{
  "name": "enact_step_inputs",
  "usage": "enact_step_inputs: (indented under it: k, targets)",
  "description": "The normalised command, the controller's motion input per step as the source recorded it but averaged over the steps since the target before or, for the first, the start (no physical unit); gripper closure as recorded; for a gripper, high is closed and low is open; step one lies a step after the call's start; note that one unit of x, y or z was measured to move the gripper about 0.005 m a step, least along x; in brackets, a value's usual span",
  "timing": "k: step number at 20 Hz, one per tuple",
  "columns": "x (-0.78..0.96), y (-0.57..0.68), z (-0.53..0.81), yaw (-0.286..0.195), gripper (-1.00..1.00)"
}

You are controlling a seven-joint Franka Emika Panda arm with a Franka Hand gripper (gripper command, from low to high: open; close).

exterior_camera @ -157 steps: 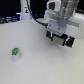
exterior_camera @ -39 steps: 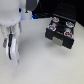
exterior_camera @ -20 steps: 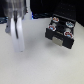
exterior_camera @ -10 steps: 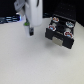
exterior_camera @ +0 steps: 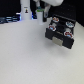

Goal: Open the kcup holder, insert the kcup into the holder, and close the kcup holder

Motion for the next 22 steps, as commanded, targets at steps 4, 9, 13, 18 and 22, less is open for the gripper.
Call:
enact_step_inputs:
  k: [4, 9, 13, 18, 22]
  targets:
    - [0.11, 0.69, 0.30, 0.008, 1.00]
    - [0.15, 0.68, 0.16, 0.018, 1.00]
    - [0.13, 0.67, 0.09, 0.021, 1.00]
    - [0.16, 0.67, 0.06, 0.024, 1.00]
    - [0.20, 0.58, 0.00, 0.024, 1.00]
